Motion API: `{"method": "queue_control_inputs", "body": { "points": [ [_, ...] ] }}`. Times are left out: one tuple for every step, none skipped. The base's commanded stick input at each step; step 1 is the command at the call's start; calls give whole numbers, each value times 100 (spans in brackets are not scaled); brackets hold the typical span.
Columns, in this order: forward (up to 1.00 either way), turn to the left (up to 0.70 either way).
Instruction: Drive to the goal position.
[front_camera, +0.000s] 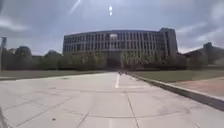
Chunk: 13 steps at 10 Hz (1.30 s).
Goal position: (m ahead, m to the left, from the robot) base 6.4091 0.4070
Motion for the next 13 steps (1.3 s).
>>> {"method": "queue_control_inputs", "body": {
  "points": [
    [100,0],
    [100,0],
    [100,0],
    [100,0],
    [100,0],
    [100,0],
    [100,0],
    [100,0],
    [100,0],
    [100,0],
    [100,0],
    [100,0],
    [100,0]
  ]
}}
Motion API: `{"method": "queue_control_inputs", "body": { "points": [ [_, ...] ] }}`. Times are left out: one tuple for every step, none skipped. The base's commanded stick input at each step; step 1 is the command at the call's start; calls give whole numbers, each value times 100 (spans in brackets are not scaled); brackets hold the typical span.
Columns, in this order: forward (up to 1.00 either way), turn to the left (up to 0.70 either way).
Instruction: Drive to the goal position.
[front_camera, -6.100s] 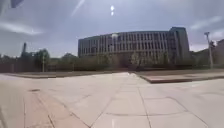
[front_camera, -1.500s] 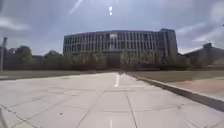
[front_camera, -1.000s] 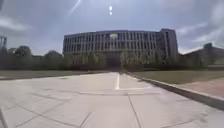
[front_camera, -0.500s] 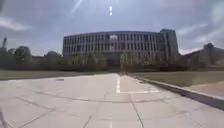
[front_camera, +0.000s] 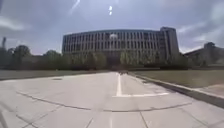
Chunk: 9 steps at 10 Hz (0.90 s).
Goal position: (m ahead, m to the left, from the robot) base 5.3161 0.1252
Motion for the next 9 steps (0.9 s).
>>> {"method": "queue_control_inputs", "body": {
  "points": [
    [100,0],
    [100,0],
    [100,0],
    [100,0],
    [100,0],
    [100,0],
    [100,0],
    [100,0],
    [100,0]
  ]
}}
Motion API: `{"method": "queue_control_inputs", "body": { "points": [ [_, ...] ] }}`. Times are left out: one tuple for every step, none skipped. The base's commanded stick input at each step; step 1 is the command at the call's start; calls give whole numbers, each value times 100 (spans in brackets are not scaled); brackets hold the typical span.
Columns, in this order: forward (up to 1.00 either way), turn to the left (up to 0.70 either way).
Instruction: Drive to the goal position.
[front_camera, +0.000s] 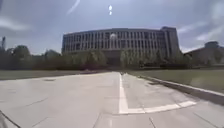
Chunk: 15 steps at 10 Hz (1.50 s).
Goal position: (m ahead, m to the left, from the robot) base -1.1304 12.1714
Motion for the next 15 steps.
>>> {"method": "queue_control_inputs", "body": {
  "points": [
    [100,0],
    [100,0],
    [100,0],
    [100,0],
    [100,0],
    [100,0],
    [100,0],
    [100,0],
    [100,0],
    [100,0],
    [100,0],
    [100,0],
    [100,-1],
    [100,-3],
    [100,-2]
  ]
}}
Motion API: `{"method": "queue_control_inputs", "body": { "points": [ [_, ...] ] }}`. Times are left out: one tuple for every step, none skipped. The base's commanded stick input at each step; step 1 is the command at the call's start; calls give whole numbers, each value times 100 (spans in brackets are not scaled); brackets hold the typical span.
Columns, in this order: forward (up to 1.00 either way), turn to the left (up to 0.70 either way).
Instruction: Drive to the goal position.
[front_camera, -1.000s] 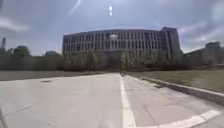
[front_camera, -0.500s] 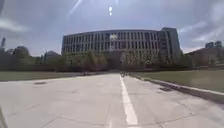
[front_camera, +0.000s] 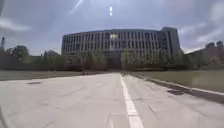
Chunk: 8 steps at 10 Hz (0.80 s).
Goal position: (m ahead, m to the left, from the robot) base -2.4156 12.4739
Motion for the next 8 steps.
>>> {"method": "queue_control_inputs", "body": {
  "points": [
    [100,-1],
    [100,0],
    [100,0],
    [100,0],
    [100,0],
    [100,0],
    [100,0],
    [100,0]
  ]
}}
